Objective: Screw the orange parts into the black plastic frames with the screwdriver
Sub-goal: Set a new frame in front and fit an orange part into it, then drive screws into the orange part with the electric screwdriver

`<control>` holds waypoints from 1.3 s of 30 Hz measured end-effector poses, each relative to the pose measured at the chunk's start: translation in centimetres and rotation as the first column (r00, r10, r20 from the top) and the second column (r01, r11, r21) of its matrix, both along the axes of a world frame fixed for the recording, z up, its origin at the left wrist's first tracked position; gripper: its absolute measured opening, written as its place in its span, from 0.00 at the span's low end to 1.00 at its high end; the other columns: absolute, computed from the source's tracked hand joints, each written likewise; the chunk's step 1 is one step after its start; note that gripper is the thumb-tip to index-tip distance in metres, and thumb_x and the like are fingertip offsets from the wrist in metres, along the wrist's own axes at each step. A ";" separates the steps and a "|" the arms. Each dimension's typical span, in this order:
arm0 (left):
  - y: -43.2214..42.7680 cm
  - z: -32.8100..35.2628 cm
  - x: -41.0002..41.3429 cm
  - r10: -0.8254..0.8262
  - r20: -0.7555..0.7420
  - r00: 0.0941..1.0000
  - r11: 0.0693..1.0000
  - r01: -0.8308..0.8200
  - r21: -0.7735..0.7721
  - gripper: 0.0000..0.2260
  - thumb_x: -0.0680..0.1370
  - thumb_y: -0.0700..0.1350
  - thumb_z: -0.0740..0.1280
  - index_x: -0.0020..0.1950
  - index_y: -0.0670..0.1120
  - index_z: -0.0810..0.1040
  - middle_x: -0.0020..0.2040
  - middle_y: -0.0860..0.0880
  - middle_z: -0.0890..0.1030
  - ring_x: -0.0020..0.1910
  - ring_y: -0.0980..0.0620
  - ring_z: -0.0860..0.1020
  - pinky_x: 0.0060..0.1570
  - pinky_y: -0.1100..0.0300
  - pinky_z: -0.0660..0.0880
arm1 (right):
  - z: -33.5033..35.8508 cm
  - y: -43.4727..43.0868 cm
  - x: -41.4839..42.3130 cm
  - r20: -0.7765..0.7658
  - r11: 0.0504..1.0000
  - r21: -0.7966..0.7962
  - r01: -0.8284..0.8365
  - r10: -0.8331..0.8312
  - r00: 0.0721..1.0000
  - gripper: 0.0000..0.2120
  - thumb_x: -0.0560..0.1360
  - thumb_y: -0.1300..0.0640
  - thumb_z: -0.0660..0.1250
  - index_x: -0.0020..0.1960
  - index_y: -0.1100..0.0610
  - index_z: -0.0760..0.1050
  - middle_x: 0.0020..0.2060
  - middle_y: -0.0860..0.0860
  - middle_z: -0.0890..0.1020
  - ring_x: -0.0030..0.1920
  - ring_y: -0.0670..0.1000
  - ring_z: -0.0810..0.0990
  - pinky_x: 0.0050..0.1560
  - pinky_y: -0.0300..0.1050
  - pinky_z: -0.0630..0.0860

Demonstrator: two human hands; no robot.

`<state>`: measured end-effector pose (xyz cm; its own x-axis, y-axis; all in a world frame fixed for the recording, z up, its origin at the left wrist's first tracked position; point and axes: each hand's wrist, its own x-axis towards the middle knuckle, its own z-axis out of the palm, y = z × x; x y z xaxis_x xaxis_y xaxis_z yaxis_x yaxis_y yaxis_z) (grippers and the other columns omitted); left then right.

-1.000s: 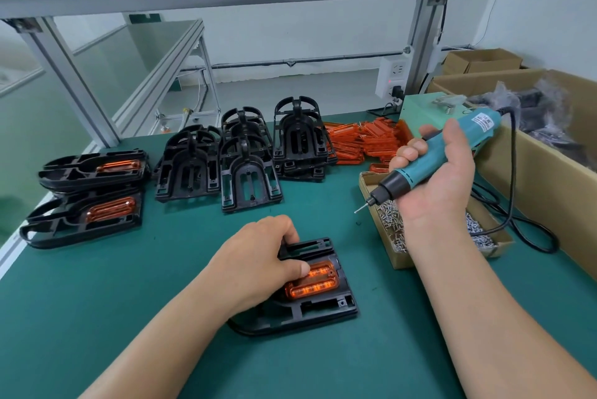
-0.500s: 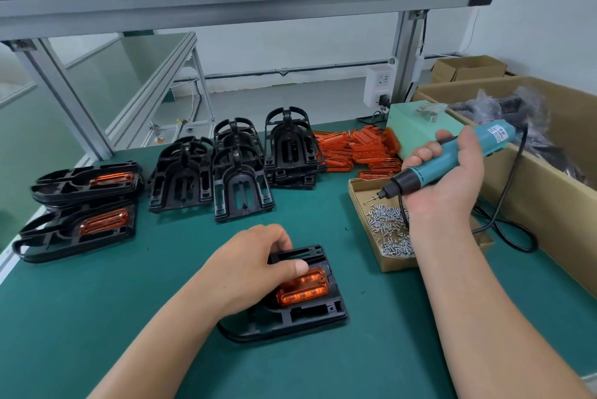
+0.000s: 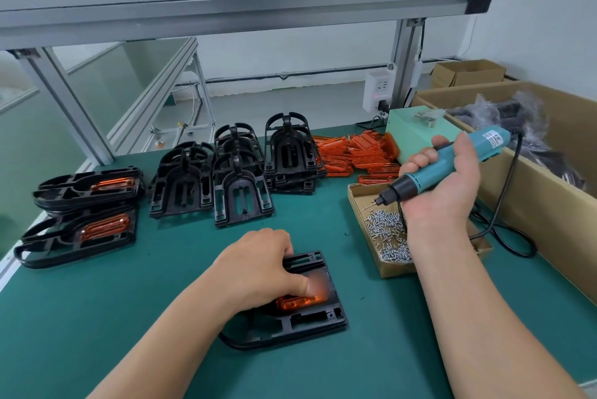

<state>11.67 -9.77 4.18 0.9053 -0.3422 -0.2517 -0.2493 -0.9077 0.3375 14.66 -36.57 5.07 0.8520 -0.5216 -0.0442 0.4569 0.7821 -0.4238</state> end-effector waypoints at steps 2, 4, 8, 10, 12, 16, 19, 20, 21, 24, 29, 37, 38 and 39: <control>0.4 -0.1 -0.2 -0.009 -0.026 1.000 0.999 0.008 -0.051 0.28 0.59 0.74 0.71 0.47 0.56 0.75 0.47 0.56 0.78 0.46 0.57 0.76 0.47 0.54 0.77 | 0.0 -0.1 0.0 0.001 1.000 0.001 0.006 -0.006 1.000 0.12 0.80 0.47 0.72 0.52 0.56 0.77 0.35 0.48 0.74 0.33 0.47 0.74 0.36 0.41 0.74; 0.7 -0.3 -0.3 -0.017 -0.041 0.999 0.995 0.013 -0.095 0.27 0.58 0.75 0.71 0.49 0.61 0.74 0.49 0.59 0.76 0.48 0.60 0.75 0.50 0.56 0.76 | 0.0 -0.2 0.1 0.006 1.000 0.005 0.005 -0.005 1.000 0.12 0.80 0.47 0.71 0.51 0.56 0.77 0.35 0.48 0.74 0.33 0.47 0.74 0.36 0.41 0.74; 1.0 -0.2 -0.1 -0.028 -0.025 0.999 0.993 0.025 -0.119 0.29 0.59 0.79 0.70 0.51 0.62 0.76 0.50 0.60 0.75 0.49 0.60 0.76 0.51 0.56 0.76 | 0.0 -0.6 0.2 0.006 1.000 0.004 0.015 -0.015 1.000 0.12 0.80 0.46 0.71 0.51 0.55 0.77 0.35 0.48 0.74 0.33 0.47 0.74 0.36 0.41 0.74; 0.8 0.0 -0.1 -0.068 0.054 0.996 0.989 0.074 -0.129 0.26 0.67 0.78 0.69 0.54 0.61 0.78 0.50 0.60 0.75 0.50 0.61 0.75 0.52 0.57 0.76 | 0.0 -0.8 0.1 0.015 1.000 -0.004 0.028 -0.028 1.000 0.12 0.81 0.46 0.71 0.52 0.56 0.76 0.35 0.48 0.74 0.33 0.47 0.74 0.36 0.41 0.74; -0.2 0.3 -0.2 -0.084 0.201 0.976 0.974 0.123 -0.191 0.18 0.74 0.70 0.69 0.55 0.60 0.80 0.49 0.60 0.76 0.50 0.63 0.75 0.53 0.59 0.75 | 0.1 -1.0 0.1 0.038 0.999 -0.011 0.053 -0.052 0.998 0.12 0.81 0.47 0.70 0.51 0.56 0.76 0.35 0.48 0.74 0.33 0.48 0.74 0.36 0.41 0.73; -4.5 1.9 -0.5 -0.211 0.401 0.891 0.906 0.332 -0.262 0.05 0.81 0.54 0.69 0.52 0.57 0.84 0.46 0.59 0.78 0.51 0.60 0.72 0.53 0.57 0.72 | 0.3 -1.9 0.0 0.093 0.992 -0.027 0.120 -0.117 0.989 0.12 0.83 0.47 0.68 0.49 0.55 0.76 0.35 0.49 0.73 0.32 0.48 0.73 0.35 0.41 0.73; -8.2 2.6 -0.2 -0.385 0.479 0.789 0.859 0.496 -0.128 0.07 0.82 0.52 0.68 0.56 0.56 0.86 0.48 0.56 0.83 0.53 0.50 0.73 0.55 0.51 0.74 | 0.3 -2.5 0.0 0.105 0.987 -0.037 0.155 -0.151 0.983 0.12 0.83 0.47 0.67 0.48 0.55 0.76 0.34 0.49 0.73 0.32 0.48 0.73 0.34 0.41 0.72; -9.4 2.8 0.0 -0.438 0.495 0.750 0.846 0.530 -0.055 0.08 0.82 0.53 0.68 0.56 0.56 0.86 0.48 0.55 0.83 0.54 0.48 0.73 0.54 0.50 0.75 | 0.2 -2.6 0.0 0.102 0.986 -0.038 0.162 -0.157 0.982 0.12 0.83 0.47 0.67 0.47 0.55 0.76 0.34 0.49 0.73 0.32 0.48 0.72 0.34 0.41 0.72; -10.5 2.8 0.0 -0.488 0.507 0.711 0.834 0.550 0.031 0.09 0.82 0.54 0.67 0.56 0.56 0.86 0.47 0.54 0.83 0.53 0.47 0.72 0.52 0.50 0.74 | 0.2 -2.6 0.0 0.099 0.985 -0.039 0.166 -0.162 0.982 0.12 0.83 0.47 0.67 0.47 0.55 0.76 0.34 0.49 0.73 0.32 0.48 0.72 0.34 0.41 0.72; -12.9 2.8 0.0 -0.589 0.483 0.648 0.803 0.533 0.266 0.10 0.81 0.56 0.66 0.51 0.53 0.85 0.44 0.52 0.80 0.52 0.46 0.72 0.45 0.53 0.64 | 0.1 -2.5 0.0 0.079 0.982 -0.060 0.182 -0.177 0.981 0.12 0.83 0.47 0.68 0.47 0.55 0.76 0.34 0.49 0.73 0.33 0.49 0.73 0.35 0.42 0.73; -14.1 2.6 0.7 -0.606 0.398 0.689 0.793 0.481 0.374 0.09 0.79 0.55 0.71 0.50 0.51 0.85 0.36 0.51 0.69 0.51 0.44 0.75 0.45 0.52 0.63 | 0.2 -2.9 -0.1 0.062 0.975 -0.040 0.220 -0.217 0.974 0.12 0.83 0.48 0.67 0.48 0.55 0.75 0.34 0.49 0.73 0.32 0.48 0.73 0.35 0.41 0.72; -15.0 2.2 1.0 -0.531 0.310 0.789 0.847 0.486 0.215 0.03 0.76 0.46 0.72 0.48 0.49 0.85 0.43 0.48 0.84 0.47 0.43 0.82 0.42 0.54 0.74 | 0.1 -3.2 -0.2 0.054 0.973 -0.027 0.230 -0.229 0.972 0.12 0.83 0.47 0.68 0.48 0.55 0.75 0.34 0.49 0.73 0.33 0.48 0.73 0.36 0.41 0.72; -14.9 2.0 1.1 -0.521 0.305 0.797 0.854 0.490 0.175 0.04 0.76 0.46 0.72 0.49 0.50 0.86 0.43 0.48 0.85 0.47 0.43 0.82 0.44 0.54 0.76 | 0.1 -3.2 -0.2 0.055 0.973 -0.024 0.230 -0.229 0.972 0.12 0.83 0.47 0.68 0.48 0.55 0.75 0.34 0.49 0.73 0.33 0.48 0.73 0.36 0.41 0.72; -14.7 1.8 1.2 -0.511 0.306 0.803 0.859 0.494 0.136 0.05 0.76 0.47 0.72 0.50 0.50 0.86 0.44 0.48 0.85 0.48 0.44 0.82 0.46 0.54 0.77 | 0.1 -3.2 -0.2 0.055 0.973 -0.022 0.231 -0.229 0.972 0.12 0.83 0.47 0.69 0.48 0.55 0.75 0.34 0.49 0.73 0.33 0.48 0.74 0.36 0.41 0.72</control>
<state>12.88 -24.48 6.00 0.6420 -0.7666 -0.0065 -0.7608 -0.6382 0.1179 14.46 -39.78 5.15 0.7098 -0.7042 0.0145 0.6449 0.6415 -0.4155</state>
